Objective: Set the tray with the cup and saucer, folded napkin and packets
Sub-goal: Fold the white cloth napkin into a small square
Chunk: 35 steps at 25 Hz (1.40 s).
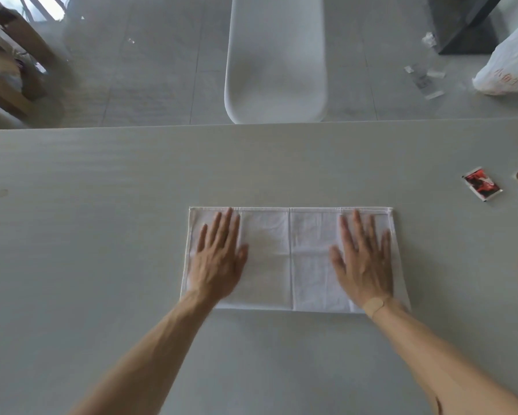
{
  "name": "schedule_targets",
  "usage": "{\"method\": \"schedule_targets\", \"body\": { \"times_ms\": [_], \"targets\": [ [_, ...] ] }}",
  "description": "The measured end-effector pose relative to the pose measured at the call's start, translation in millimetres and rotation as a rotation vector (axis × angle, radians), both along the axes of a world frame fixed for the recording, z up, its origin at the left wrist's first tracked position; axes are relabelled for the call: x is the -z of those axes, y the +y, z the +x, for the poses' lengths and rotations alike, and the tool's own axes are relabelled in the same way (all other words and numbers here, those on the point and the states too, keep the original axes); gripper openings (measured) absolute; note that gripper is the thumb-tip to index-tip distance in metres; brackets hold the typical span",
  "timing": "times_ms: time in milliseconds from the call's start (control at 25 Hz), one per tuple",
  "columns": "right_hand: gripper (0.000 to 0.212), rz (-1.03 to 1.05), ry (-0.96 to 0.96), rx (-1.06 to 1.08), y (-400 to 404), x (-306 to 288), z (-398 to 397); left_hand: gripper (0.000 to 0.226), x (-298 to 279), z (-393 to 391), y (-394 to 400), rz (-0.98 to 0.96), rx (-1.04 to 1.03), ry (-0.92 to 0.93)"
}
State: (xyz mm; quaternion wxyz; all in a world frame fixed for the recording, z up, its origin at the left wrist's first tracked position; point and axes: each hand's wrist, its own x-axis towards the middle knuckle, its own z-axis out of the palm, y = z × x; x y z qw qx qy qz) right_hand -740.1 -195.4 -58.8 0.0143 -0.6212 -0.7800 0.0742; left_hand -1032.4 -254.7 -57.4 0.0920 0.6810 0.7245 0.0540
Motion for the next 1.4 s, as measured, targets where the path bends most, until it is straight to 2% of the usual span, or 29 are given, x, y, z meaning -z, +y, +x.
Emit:
{"method": "schedule_targets", "body": {
  "times_ms": [80,200,440,680,760,840,960,1040,1160,1280,1400],
  "targets": [
    [0.064,-0.032,0.039,-0.075,-41,4,-24,0.061,5,39,-29,-0.003,0.049,-0.064],
    [0.066,-0.053,0.008,-0.045,-77,14,-41,0.06,16,69,-56,-0.011,0.072,-0.018],
    [0.074,-0.005,-0.027,0.054,-62,17,34,0.06,19,-20,-79,-0.048,0.023,0.072],
    [0.071,-0.012,0.054,0.01,-58,5,35,0.06,6,-19,-76,-0.072,0.046,0.026],
    [0.063,0.011,0.17,0.006,-54,2,45,0.053,-6,-17,-71,-0.027,-0.118,-0.092],
    [0.057,0.054,0.222,0.093,-50,0,66,0.045,-19,-16,-61,0.026,-0.402,-0.153],
    [0.059,0.093,0.154,0.275,-45,3,113,0.058,-36,-22,-41,-0.14,-0.716,-0.232],
    [0.064,0.083,0.089,0.319,-46,6,142,0.066,-41,-27,-32,-0.258,-0.766,-0.252],
    [0.069,0.06,0.032,0.326,-49,9,157,0.063,-39,-30,-23,-0.323,-0.855,-0.33],
    [0.07,0.033,0.044,0.355,-50,11,155,0.053,-37,-36,-15,-0.325,-0.966,-0.515],
    [0.069,0.0,0.05,0.37,-51,11,156,0.031,-35,-42,-9,-0.33,-0.998,-0.603]
  ]
}}
